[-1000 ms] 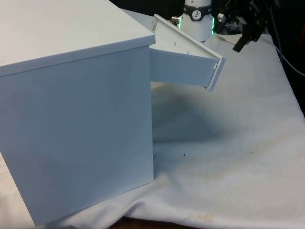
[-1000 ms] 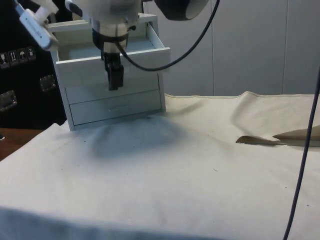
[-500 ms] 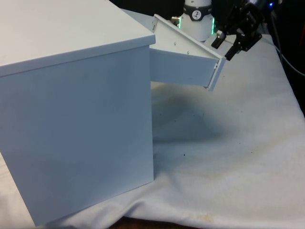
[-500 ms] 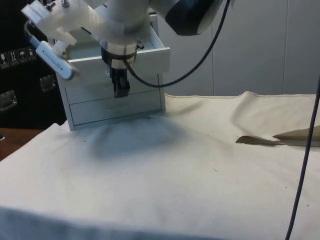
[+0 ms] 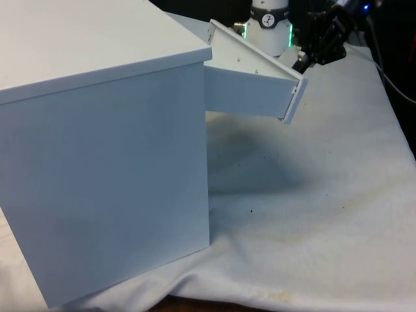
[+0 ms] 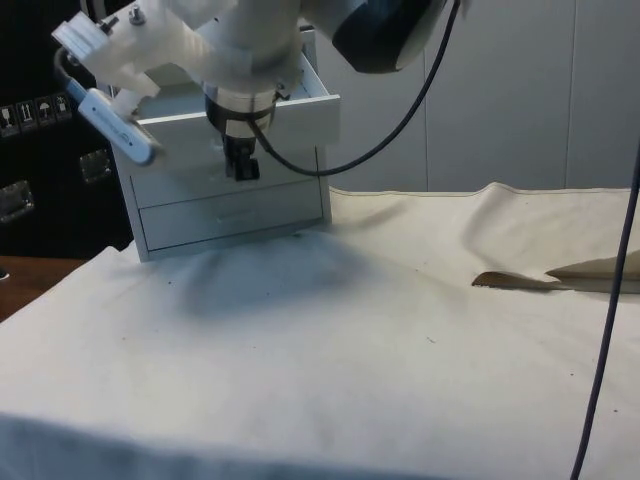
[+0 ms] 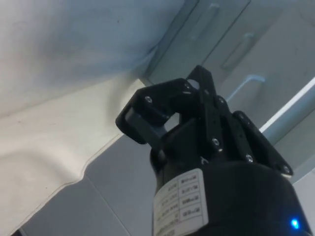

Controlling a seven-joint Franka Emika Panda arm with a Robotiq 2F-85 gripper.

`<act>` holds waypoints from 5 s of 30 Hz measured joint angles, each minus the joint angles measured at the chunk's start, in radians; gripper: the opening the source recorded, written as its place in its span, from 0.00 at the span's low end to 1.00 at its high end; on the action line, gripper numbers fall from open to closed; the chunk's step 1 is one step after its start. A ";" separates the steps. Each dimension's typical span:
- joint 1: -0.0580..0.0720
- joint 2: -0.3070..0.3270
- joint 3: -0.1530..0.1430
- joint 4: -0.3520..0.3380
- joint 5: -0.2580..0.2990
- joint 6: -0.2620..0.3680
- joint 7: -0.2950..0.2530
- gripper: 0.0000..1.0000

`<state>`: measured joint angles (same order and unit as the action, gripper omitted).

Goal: Open the drawer, then close it.

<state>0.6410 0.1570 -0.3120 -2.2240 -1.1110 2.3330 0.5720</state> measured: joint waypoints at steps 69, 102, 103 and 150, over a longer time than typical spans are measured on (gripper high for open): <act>-0.038 -0.069 -0.208 0.061 -0.025 0.088 -0.129 0.00; -0.054 -0.007 -0.353 0.155 0.114 0.242 -0.250 0.00; -0.054 -0.002 -0.357 0.158 0.118 0.249 -0.251 0.00; -0.036 0.069 -0.406 0.242 0.244 0.308 -0.297 0.00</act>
<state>0.6050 0.2260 -0.7180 -1.9820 -0.8670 2.6410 0.2750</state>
